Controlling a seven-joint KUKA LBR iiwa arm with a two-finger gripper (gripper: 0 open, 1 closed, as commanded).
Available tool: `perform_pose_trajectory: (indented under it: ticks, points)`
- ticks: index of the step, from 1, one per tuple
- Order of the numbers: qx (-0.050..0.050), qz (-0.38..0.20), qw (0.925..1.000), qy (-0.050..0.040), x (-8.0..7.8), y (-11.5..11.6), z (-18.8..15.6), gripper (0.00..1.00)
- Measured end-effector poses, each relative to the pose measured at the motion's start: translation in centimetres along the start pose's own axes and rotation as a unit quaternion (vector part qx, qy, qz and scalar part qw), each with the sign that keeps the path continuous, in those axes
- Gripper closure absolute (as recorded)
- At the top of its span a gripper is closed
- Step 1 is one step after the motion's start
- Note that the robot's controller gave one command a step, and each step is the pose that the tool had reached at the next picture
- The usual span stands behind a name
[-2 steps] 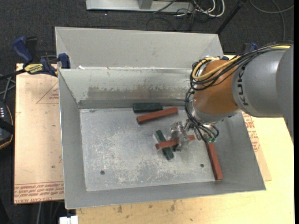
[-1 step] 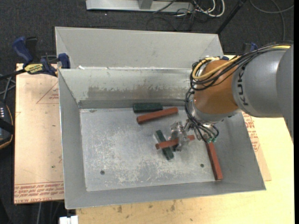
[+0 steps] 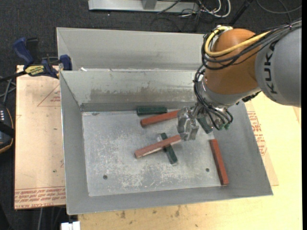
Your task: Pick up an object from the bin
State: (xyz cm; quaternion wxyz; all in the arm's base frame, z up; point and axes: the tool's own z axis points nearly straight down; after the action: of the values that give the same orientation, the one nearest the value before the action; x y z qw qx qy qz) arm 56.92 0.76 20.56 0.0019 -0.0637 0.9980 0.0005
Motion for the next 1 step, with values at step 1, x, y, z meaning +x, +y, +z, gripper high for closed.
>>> perform_pose_trajectory:
  ticks: [1]
  points:
    - [0.0, 0.0, 1.0, 0.0003, 0.02, 0.0, 0.01, 0.0]
